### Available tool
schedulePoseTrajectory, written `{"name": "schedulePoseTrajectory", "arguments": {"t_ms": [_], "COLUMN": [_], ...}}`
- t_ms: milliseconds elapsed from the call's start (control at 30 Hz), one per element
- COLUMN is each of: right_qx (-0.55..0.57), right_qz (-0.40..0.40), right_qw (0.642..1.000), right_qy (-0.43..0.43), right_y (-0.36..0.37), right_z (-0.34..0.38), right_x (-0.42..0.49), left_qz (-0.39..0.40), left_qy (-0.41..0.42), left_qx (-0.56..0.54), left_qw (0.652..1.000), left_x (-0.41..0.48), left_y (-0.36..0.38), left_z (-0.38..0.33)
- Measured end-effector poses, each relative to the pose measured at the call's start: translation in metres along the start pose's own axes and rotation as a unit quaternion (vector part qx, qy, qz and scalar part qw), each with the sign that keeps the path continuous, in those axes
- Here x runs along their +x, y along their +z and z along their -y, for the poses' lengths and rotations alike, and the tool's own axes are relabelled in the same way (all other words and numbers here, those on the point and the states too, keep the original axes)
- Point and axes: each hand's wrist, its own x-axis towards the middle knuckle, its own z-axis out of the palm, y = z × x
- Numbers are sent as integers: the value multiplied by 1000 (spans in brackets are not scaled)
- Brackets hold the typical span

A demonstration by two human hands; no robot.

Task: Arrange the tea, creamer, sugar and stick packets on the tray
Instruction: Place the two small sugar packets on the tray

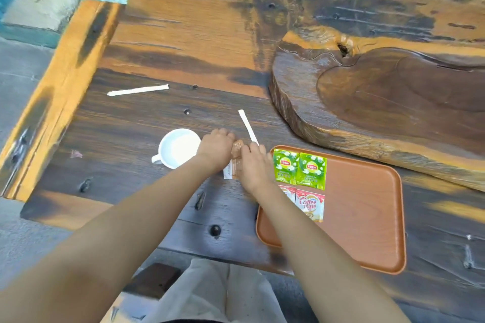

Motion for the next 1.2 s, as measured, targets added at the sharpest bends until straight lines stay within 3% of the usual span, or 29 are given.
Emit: {"name": "schedulePoseTrajectory", "arguments": {"t_ms": [233,300,433,500,633,733,800,1000,1200], "right_qx": [20,121,331,383,482,478,494,436,306], "right_qz": [7,0,-6,-40,-53,-40,-31,-44,-71], "right_qw": [1000,993,942,919,862,859,848,878,936], "right_qy": [7,8,59,84,146,179,191,194,157], "right_y": [2,-7,-32,-40,-33,-21,-11,16,25], "right_z": [-7,-10,-26,-39,-70,-85,-88,-83,-84], "right_x": [-7,-11,-33,-52,-99,-132,-147,-159,-157], "left_qz": [-3,-6,-38,-42,16,60,87,105,109], "left_qy": [-23,-36,-44,-72,-120,-149,-158,-156,-152], "left_qx": [-86,-167,-313,-423,-678,-741,-759,-737,-702], "left_qw": [996,985,948,902,725,652,626,649,687], "left_x": [2,-1,-18,-31,-56,-70,-77,-93,-106], "left_y": [-6,-11,-26,-31,-27,-20,-15,-5,-1], "left_z": [-5,-5,-1,1,-1,-8,-15,-32,-40]}}
